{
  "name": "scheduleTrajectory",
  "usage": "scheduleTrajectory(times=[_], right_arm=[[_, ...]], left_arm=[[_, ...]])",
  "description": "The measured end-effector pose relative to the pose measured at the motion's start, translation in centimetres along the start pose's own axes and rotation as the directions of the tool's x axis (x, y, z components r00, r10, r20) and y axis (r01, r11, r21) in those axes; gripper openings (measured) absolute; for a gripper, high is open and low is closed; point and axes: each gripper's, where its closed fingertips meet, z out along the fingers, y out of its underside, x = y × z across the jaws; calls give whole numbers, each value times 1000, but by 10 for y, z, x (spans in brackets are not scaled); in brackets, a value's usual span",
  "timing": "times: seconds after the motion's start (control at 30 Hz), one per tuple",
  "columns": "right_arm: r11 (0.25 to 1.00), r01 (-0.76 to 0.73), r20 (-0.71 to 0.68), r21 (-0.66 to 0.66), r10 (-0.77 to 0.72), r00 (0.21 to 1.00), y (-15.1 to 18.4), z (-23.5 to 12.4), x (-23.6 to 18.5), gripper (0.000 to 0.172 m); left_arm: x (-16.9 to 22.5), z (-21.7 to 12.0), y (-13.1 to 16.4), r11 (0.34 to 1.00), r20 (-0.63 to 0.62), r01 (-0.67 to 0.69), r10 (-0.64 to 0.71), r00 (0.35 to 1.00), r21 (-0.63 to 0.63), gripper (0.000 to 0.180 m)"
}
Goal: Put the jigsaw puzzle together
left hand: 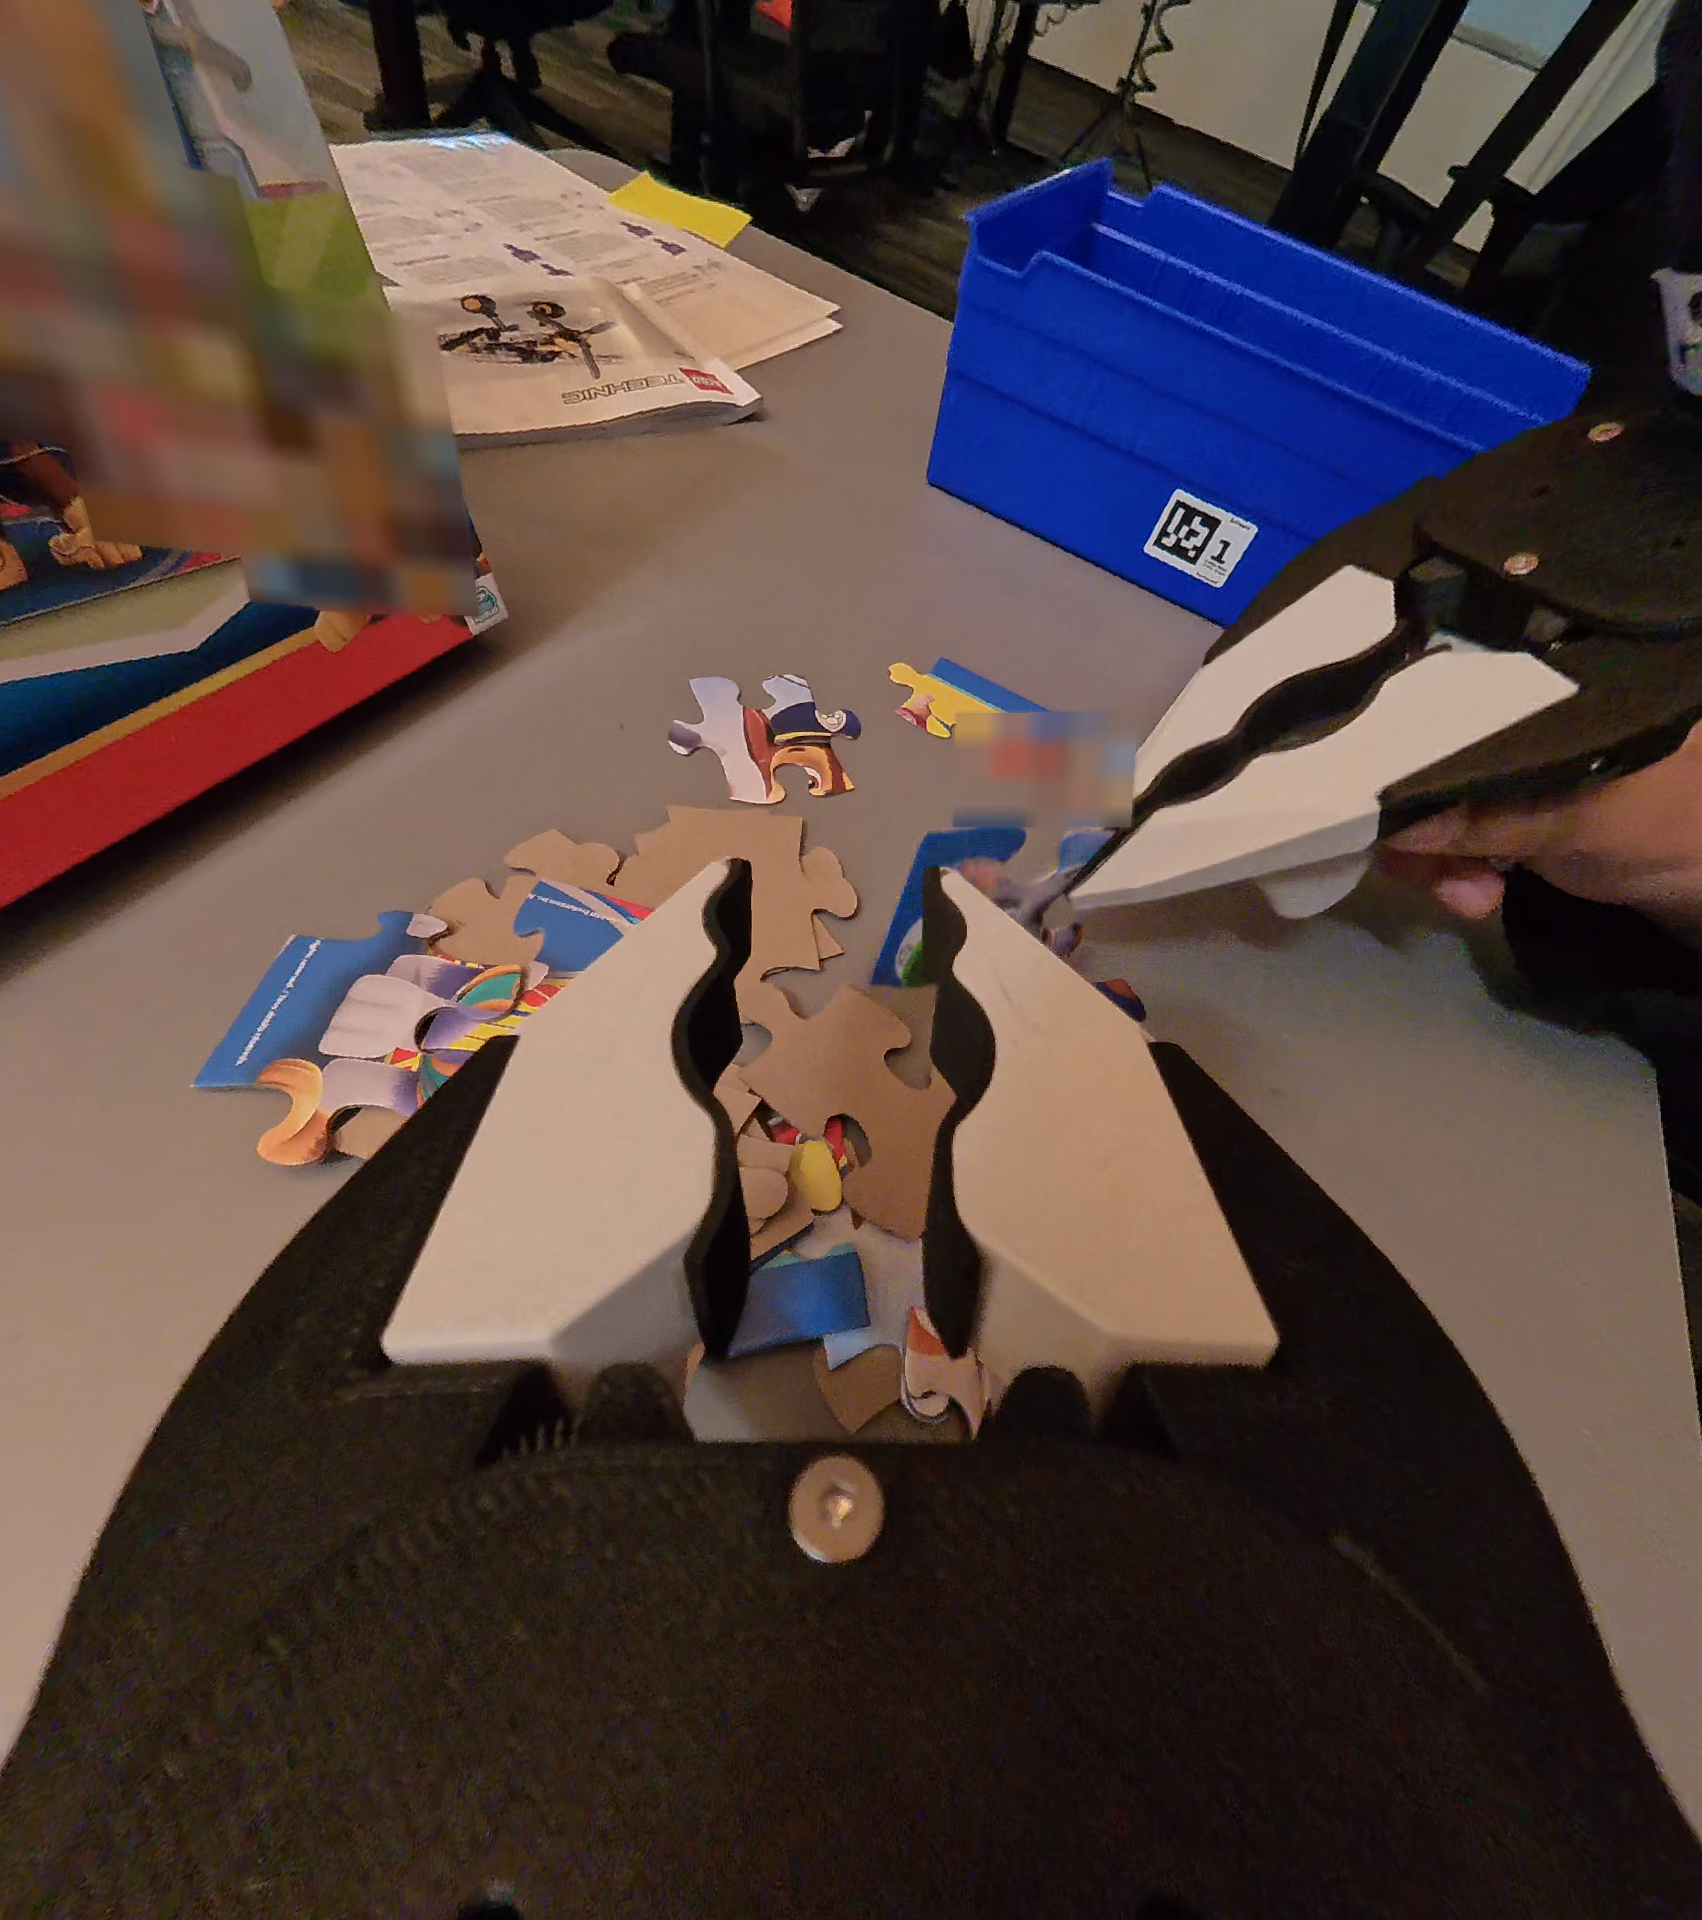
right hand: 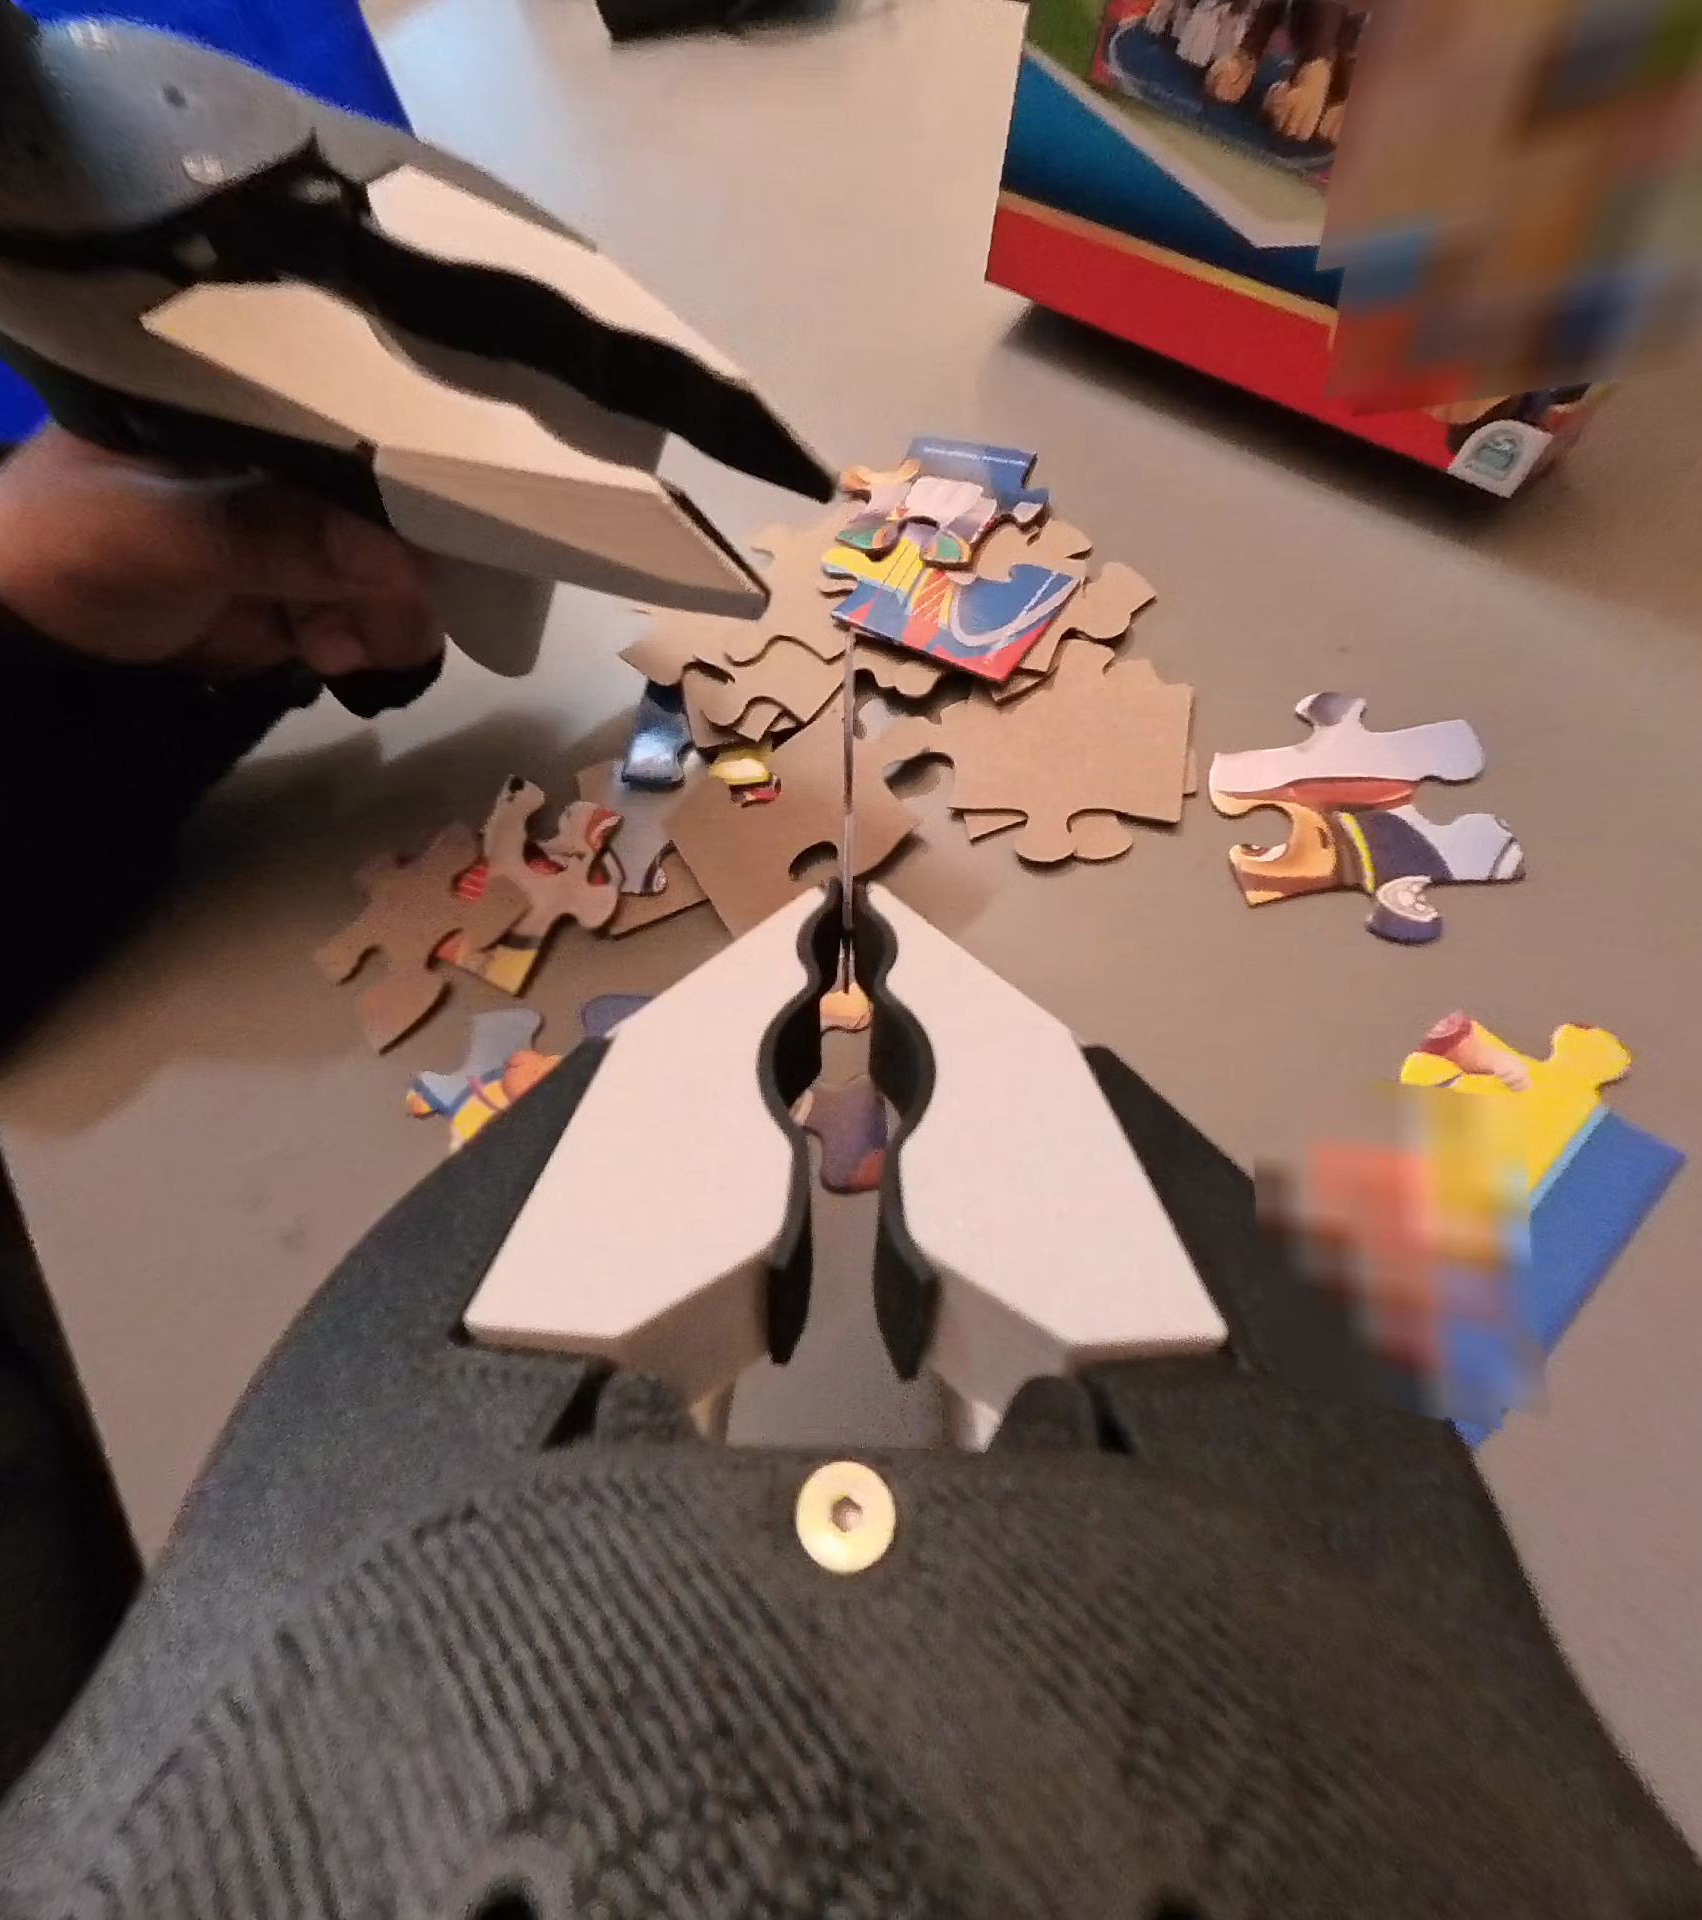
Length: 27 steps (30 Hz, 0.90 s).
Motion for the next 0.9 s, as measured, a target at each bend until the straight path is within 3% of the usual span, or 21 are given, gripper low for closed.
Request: scheduleTrajectory(times=[0.3, 0.43, 0.67, 0.9], right_arm=[[968, -253, 10, -7, 253, 967, 19, -11, 24, 0], [941, -338, 31, -18, 338, 940, 29, -10, 30, 15], [981, -190, -190, -31, 181, 965, 34, -29, 55, 30], [1000, -31, -397, 4, 30, 917, 22, -73, 76, 28]], left_arm=[[-1, 1, 1, 1000, -1, 6, -6, 1000, -2, 31], [-2, 0, 1, 1000, 3, 12, -12, 1000, 0, 30], [-5, -2, -2, 1000, 12, 18, -18, 1000, 12, 30], [-7, -3, -3, 999, 20, 26, -27, 999, 20, 30]])
